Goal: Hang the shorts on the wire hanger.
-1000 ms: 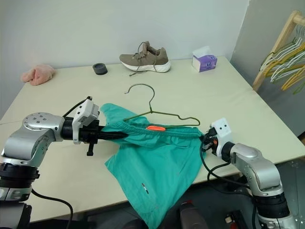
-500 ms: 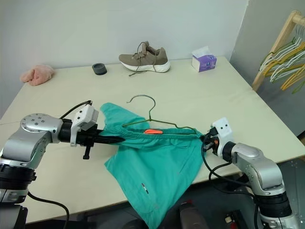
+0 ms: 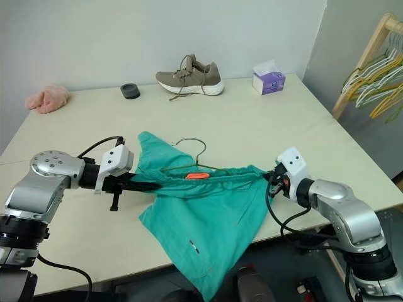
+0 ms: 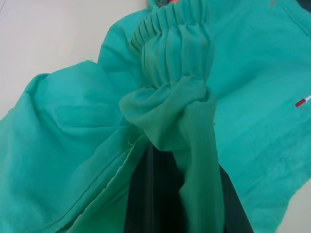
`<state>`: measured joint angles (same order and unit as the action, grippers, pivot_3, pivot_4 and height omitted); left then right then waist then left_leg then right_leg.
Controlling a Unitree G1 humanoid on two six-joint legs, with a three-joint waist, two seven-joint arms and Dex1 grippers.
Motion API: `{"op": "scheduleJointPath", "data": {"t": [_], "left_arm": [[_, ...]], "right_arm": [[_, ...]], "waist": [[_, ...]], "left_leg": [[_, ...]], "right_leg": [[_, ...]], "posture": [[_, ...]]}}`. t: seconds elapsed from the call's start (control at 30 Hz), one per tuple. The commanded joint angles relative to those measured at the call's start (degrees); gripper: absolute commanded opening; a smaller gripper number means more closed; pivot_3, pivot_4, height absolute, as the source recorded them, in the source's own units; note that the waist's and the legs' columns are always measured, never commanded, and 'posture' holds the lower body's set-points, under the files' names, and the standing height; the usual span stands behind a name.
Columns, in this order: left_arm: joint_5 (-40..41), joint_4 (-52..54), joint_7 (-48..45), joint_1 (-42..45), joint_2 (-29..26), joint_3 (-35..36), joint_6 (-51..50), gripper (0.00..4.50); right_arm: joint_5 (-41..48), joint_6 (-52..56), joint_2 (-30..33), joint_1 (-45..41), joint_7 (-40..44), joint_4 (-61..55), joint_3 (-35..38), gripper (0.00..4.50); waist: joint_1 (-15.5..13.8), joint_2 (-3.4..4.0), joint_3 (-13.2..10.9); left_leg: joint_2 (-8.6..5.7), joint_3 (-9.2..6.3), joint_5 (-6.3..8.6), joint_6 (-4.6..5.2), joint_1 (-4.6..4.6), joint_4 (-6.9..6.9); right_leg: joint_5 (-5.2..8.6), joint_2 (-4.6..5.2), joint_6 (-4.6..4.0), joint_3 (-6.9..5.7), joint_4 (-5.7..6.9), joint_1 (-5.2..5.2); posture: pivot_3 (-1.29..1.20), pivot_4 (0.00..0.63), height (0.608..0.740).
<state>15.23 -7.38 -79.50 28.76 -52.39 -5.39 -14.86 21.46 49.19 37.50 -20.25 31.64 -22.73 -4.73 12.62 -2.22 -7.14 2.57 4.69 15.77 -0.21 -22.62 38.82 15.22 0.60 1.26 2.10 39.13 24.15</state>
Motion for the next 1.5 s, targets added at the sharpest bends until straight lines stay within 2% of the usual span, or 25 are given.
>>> {"op": "scheduleJointPath", "data": {"t": [0.03, 0.23, 0.27, 0.37, 0.53, 0.7, 0.9, 1.17, 1.27, 1.5], "left_arm": [[-0.39, 1.51, 0.96, 1.25, 1.82, -0.59, 0.31, 0.00], [-0.46, 2.32, 1.36, 0.89, 3.26, -1.02, -0.11, 0.00], [-0.52, 2.38, 1.30, 0.70, 3.23, -1.07, 0.01, 0.00], [-0.73, 2.46, 1.23, 0.26, 3.22, -1.22, 0.38, 0.00], [-0.91, 2.52, 1.21, 0.19, 3.40, -1.40, 0.67, 0.00], [-1.02, 2.55, 0.97, 0.43, 3.66, -1.70, 0.80, 0.00], [-1.36, 2.56, 0.64, 0.80, 3.96, -2.17, 1.09, 0.00], [-0.43, 3.76, 0.06, 1.58, 4.61, -2.13, -0.19, 0.00], [0.30, 4.65, -0.01, 1.55, 4.91, -1.75, -1.19, 0.00], [1.29, 5.45, 0.18, 1.13, 5.36, -1.10, -2.40, 0.00]], "right_arm": [[-1.21, -0.49, -0.42, -4.31, 0.87, -3.79, -3.42, 0.04], [-2.88, -1.94, 2.93, -5.90, 4.97, -7.05, -7.00, 0.04], [-3.12, -2.07, 3.72, -5.70, 5.44, -7.38, -6.83, 0.22], [-2.92, -1.71, 6.22, -5.07, 7.19, -8.73, -6.05, 0.99], [-0.89, 0.70, 12.12, -2.86, 11.51, -12.06, -4.57, 2.70], [-3.28, 0.50, 12.36, -3.32, 10.28, -8.58, -4.73, 4.46], [-7.41, -3.94, 10.47, -7.56, 13.00, -2.29, -11.09, 4.46], [-12.75, -10.63, 5.67, -17.87, 21.75, 13.20, -20.32, 4.46], [-14.42, -12.95, 4.23, -19.83, 23.98, 17.61, -21.71, 3.95], [-14.79, -13.68, 3.05, -20.47, 27.69, 17.61, -20.90, 1.54]], "waist": [[0.01, 0.01, 0.00], [0.01, 0.00, 0.00], [0.01, 0.00, 0.00], [0.02, 0.00, 0.00], [-0.06, 0.00, 0.00], [0.17, 0.00, 0.00], [0.29, 0.01, 0.00], [0.32, 0.01, 0.00], [0.22, 0.01, 0.00], [0.07, 0.01, 0.00]], "left_leg": [[0.00, 0.02, 0.00, 0.00, 0.01, 0.00], [0.00, -0.02, 0.00, 0.00, -0.07, 0.01], [0.00, -0.01, 0.00, 0.00, -0.07, 0.01], [-0.02, 0.00, 0.00, 0.01, -0.07, 0.02], [0.00, -0.02, 0.01, 0.01, -0.06, 0.02], [0.00, 0.02, 0.01, 0.02, -0.02, 0.03], [0.01, 0.02, 0.01, 0.02, -0.03, 0.02], [-0.01, 0.01, 0.01, 0.03, -0.06, 0.03], [-0.01, 0.00, 0.01, 0.03, -0.07, 0.04], [0.00, -0.01, 0.01, 0.03, -0.07, 0.06]], "right_leg": [[0.00, 0.00, 0.00, 0.02, 0.00, 0.00], [-0.02, 0.01, -0.03, -0.01, -0.03, 0.04], [-0.02, 0.01, -0.03, -0.01, -0.05, 0.04], [-0.03, 0.03, -0.02, 0.01, -0.04, 0.03], [-0.03, 0.03, -0.01, -0.02, -0.04, 0.03], [-0.02, 0.05, 0.02, 0.04, -0.05, 0.02], [-0.03, 0.04, -0.01, 0.03, -0.05, 0.03], [-0.04, 0.01, -0.02, 0.02, -0.06, 0.04], [-0.05, 0.02, -0.02, 0.00, -0.06, 0.03], [-0.05, 0.03, -0.02, 0.00, -0.03, 0.04]], "posture": [[-0.25, 0.099, 0.740], [-0.25, 0.100, 0.740], [-0.25, 0.100, 0.740], [-0.25, 0.101, 0.740], [-0.26, 0.102, 0.740], [-0.26, 0.103, 0.740], [-0.26, 0.100, 0.740], [-0.24, 0.095, 0.740], [-0.23, 0.095, 0.740], [-0.23, 0.093, 0.740]]}}
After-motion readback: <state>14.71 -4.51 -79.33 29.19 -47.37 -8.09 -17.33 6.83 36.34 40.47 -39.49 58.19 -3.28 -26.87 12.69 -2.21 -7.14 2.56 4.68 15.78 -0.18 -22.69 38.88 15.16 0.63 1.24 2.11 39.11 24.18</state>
